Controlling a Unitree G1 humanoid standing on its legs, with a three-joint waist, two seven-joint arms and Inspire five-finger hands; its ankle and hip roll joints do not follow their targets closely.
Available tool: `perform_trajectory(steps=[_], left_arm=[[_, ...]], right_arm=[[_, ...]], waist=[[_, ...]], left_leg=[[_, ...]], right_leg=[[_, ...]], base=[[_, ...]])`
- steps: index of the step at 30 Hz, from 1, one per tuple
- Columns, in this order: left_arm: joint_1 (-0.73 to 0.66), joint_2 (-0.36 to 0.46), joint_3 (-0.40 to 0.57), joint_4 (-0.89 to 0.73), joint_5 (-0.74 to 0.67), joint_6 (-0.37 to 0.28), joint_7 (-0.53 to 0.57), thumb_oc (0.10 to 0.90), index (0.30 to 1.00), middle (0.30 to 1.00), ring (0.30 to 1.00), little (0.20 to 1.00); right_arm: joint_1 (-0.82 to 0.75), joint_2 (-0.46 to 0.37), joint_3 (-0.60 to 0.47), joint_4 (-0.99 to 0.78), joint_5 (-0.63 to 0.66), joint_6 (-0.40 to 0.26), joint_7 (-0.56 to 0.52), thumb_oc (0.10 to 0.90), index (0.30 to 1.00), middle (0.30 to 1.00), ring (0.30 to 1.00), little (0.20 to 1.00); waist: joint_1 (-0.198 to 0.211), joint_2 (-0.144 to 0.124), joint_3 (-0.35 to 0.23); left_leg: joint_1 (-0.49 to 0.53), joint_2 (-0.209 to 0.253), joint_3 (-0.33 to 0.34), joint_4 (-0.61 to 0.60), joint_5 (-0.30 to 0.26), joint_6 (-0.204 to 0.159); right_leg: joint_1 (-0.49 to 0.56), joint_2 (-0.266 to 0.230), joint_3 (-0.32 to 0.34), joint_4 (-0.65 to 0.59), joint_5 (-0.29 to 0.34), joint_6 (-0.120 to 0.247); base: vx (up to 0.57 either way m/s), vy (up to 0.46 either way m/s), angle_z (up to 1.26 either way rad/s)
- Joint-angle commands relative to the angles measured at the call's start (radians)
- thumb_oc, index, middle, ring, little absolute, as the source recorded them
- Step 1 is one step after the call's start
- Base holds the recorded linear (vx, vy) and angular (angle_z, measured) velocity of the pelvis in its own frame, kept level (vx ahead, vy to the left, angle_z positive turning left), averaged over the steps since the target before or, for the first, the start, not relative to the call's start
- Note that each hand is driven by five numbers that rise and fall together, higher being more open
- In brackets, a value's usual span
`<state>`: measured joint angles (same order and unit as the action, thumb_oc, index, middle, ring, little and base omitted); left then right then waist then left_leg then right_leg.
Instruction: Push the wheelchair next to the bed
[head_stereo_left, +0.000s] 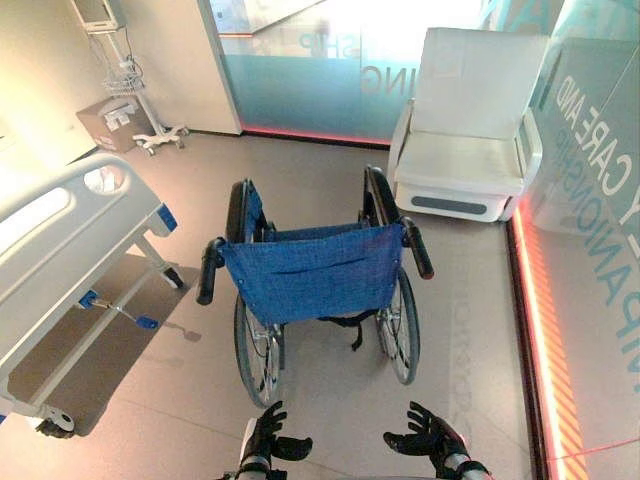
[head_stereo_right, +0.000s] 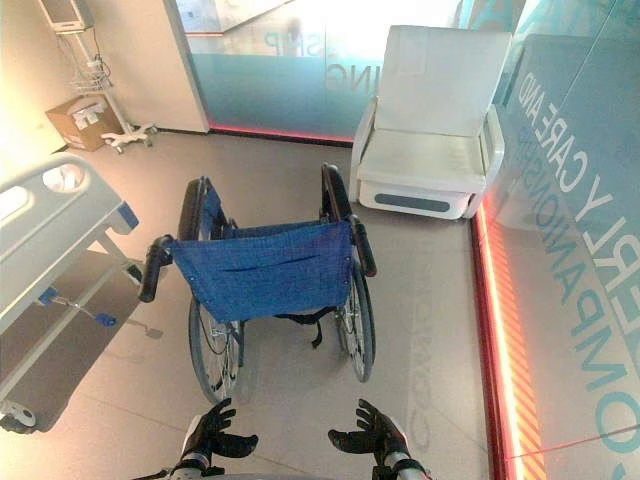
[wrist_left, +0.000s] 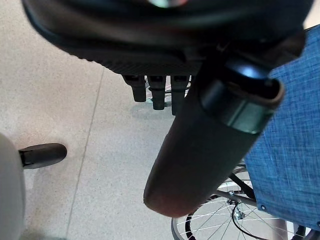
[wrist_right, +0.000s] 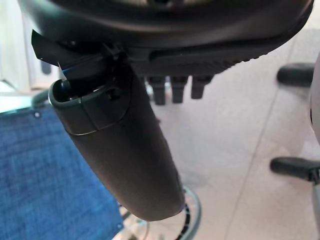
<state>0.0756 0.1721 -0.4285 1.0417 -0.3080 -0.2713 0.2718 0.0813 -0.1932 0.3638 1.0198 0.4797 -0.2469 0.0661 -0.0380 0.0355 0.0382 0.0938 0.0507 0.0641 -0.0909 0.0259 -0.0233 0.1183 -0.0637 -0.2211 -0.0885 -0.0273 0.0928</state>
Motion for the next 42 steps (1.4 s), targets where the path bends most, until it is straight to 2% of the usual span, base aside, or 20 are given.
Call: perform_trajectory(steps=[1,3,7,12,19,21,22,23,24,27,30,34,36,37,38,39,42], left_arm=[[-0.097,-0.014,-0.021,0.043,0.06,-0.094,0.049,0.8,0.9,0.9,0.9,0.9],[-0.095,-0.006,-0.028,0.035,0.06,-0.1,0.058,0.8,0.9,0.9,0.9,0.9],[-0.089,-0.001,-0.01,0.024,-0.014,-0.109,-0.003,0.8,0.9,0.9,0.9,0.9],[-0.093,-0.001,-0.025,0.023,0.024,-0.109,-0.01,0.8,0.9,0.9,0.9,0.9],[-0.099,-0.003,-0.057,0.015,0.02,-0.111,0.001,0.8,0.9,0.9,0.9,0.9],[-0.098,-0.003,-0.054,0.01,0.017,-0.13,0.014,0.8,0.9,0.9,0.9,0.9],[-0.097,0.001,-0.048,0.001,0.038,-0.185,0.061,0.8,0.9,0.9,0.9,0.9],[-0.099,0.004,-0.045,-0.009,0.04,-0.197,0.077,0.8,0.9,0.9,0.9,0.9],[-0.103,0.014,-0.03,-0.041,0.018,-0.236,0.122,0.8,0.9,0.9,0.9,0.9],[-0.098,0.059,0.049,-0.16,-0.045,-0.255,0.183,0.8,0.9,0.9,0.9,0.9],[-0.092,0.093,0.162,-0.235,-0.118,-0.284,0.229,0.8,0.9,0.9,0.9,0.9],[-0.117,0.135,0.275,-0.281,-0.15,-0.273,0.282,0.8,0.9,0.9,0.9,0.9],[-0.126,0.144,0.298,-0.287,-0.146,-0.276,0.31,0.8,0.9,0.9,0.9,0.9],[-0.146,0.161,0.34,-0.304,-0.11,-0.26,0.37,0.8,0.9,0.9,0.9,0.9],[-0.148,0.163,0.343,-0.306,-0.107,-0.258,0.373,0.8,0.9,0.9,0.9,0.9],[-0.17,0.192,0.38,-0.32,-0.072,-0.247,0.444,0.8,0.9,0.9,0.9,0.9],[-0.184,0.211,0.398,-0.329,-0.063,-0.239,0.487,0.8,0.9,0.9,0.9,0.9]], right_arm=[[-0.079,0.017,0.003,0.019,-0.014,-0.072,0.039,0.8,0.9,0.9,0.9,0.9],[-0.072,0.019,0.007,0.019,-0.025,-0.079,0.039,0.8,0.9,0.9,0.9,0.9],[-0.069,0.016,0.01,0.011,-0.043,-0.086,0.014,0.8,0.9,0.9,0.9,0.9],[-0.081,0.009,0.022,0.015,-0.126,-0.105,-0.155,0.8,0.9,0.9,0.9,0.9],[-0.087,0.01,0.035,0.002,-0.15,-0.098,-0.142,0.8,0.9,0.9,0.9,0.9],[-0.087,0.008,0.038,-0.009,-0.139,-0.099,-0.143,0.8,0.9,0.9,0.9,0.9],[-0.086,0.007,0.035,-0.013,-0.104,-0.095,-0.153,0.8,0.9,0.9,0.9,0.9],[-0.087,0.005,0.03,-0.017,-0.087,-0.097,-0.155,0.8,0.9,0.9,0.9,0.9],[-0.088,-0.002,0.016,-0.034,-0.042,-0.108,-0.168,0.8,0.9,0.9,0.9,0.9],[-0.095,-0.049,-0.039,-0.159,0.043,-0.079,-0.201,0.8,0.9,0.9,0.9,0.9],[-0.107,-0.09,-0.111,-0.249,0.105,-0.09,-0.226,0.8,0.9,0.9,0.9,0.9],[-0.132,-0.142,-0.186,-0.314,0.146,-0.099,-0.233,0.8,0.9,0.9,0.9,0.9],[-0.14,-0.158,-0.203,-0.324,0.151,-0.104,-0.232,0.8,0.9,0.9,0.9,0.9],[-0.153,-0.19,-0.233,-0.356,0.149,-0.11,-0.245,0.8,0.9,0.9,0.9,0.9],[-0.154,-0.193,-0.235,-0.359,0.149,-0.109,-0.246,0.8,0.9,0.9,0.9,0.9],[-0.169,-0.227,-0.261,-0.407,0.164,-0.118,-0.27,0.8,0.9,0.9,0.9,0.9],[-0.18,-0.249,-0.273,-0.444,0.174,-0.132,-0.285,0.8,0.9,0.9,0.9,0.9]], waist=[[-0.001,-0.025,0.017],[-0.001,-0.025,0.016],[0.002,-0.026,0.018],[0.001,-0.025,0.025],[-0.004,-0.019,0.027],[-0.003,-0.019,0.027],[-0.002,-0.019,0.027],[-0.002,-0.02,0.028],[0.001,-0.021,0.029],[0.013,-0.028,0.034],[0.024,-0.037,0.033],[0.031,-0.046,0.023],[0.032,-0.047,0.02],[0.033,-0.049,0.013],[0.033,-0.049,0.013],[0.032,-0.052,0.005],[0.029,-0.052,0.001]], left_leg=[[0.029,-0.066,0.037,0.004,-0.083,0.018],[0.025,-0.066,0.038,0.004,-0.079,0.014],[0.022,-0.067,0.037,0.004,-0.078,0.014],[0.018,-0.071,0.037,0.004,-0.078,0.018],[0.021,-0.072,0.039,0.004,-0.081,0.019],[0.02,-0.072,0.038,0.004,-0.08,0.018],[0.022,-0.072,0.037,0.004,-0.079,0.016],[0.022,-0.072,0.036,0.004,-0.079,0.016],[0.024,-0.071,0.035,0.004,-0.079,0.015],[0.024,-0.068,0.033,0.004,-0.077,0.015],[0.028,-0.066,0.03,0.004,-0.076,0.015],[0.039,-0.063,0.025,0.004,-0.079,0.011],[0.041,-0.062,0.025,0.004,-0.08,0.01],[0.044,-0.061,0.025,0.004,-0.081,0.007],[0.044,-0.061,0.024,0.004,-0.081,0.007],[0.046,-0.06,0.022,0.004,-0.082,0.007],[0.047,-0.059,0.022,0.004,-0.082,0.006]], right_leg=[[-0.014,0.003,0.057,0.06,-0.028,0.014],[-0.016,0.001,0.055,0.061,-0.027,0.016],[-0.02,0.001,0.052,0.063,-0.026,0.018],[-0.029,0.0,0.056,0.068,-0.026,0.018],[-0.029,-0.001,0.059,0.068,-0.027,0.02],[-0.03,-0.001,0.058,0.068,-0.027,0.019],[-0.028,-0.001,0.058,0.069,-0.027,0.019],[-0.027,-0.001,0.057,0.068,-0.027,0.019],[-0.023,-0.002,0.055,0.066,-0.026,0.019],[-0.021,-0.004,0.044,0.062,-0.021,0.017],[-0.013,-0.003,0.036,0.057,-0.017,0.011],[0.004,-0.003,0.027,0.047,-0.015,0.008],[0.008,-0.003,0.025,0.044,-0.015,0.007],[0.014,-0.004,0.021,0.039,-0.013,0.008],[0.014,-0.005,0.02,0.039,-0.013,0.008],[0.019,-0.006,0.017,0.035,-0.013,0.007],[0.02,-0.007,0.017,0.034,-0.012,0.007]], base=[[0.0,0.0,0.0],[0.02,0.001,0.0],[0.0,0.0,0.0],[0.0,0.003,-0.01],[-0.01,0.015,-0.04],[0.0,0.0,0.0],[0.0,0.0,0.0],[0.0,0.0,0.0],[0.0,0.0,0.0],[-0.01,-0.025,0.01],[0.0,-0.024,0.0],[0.03,-0.02,0.07],[0.04,-0.013,0.08],[0.04,-0.013,0.01],[0.06,-0.023,0.01],[0.04,-0.016,0.03],[0.01,-0.006,0.01]])
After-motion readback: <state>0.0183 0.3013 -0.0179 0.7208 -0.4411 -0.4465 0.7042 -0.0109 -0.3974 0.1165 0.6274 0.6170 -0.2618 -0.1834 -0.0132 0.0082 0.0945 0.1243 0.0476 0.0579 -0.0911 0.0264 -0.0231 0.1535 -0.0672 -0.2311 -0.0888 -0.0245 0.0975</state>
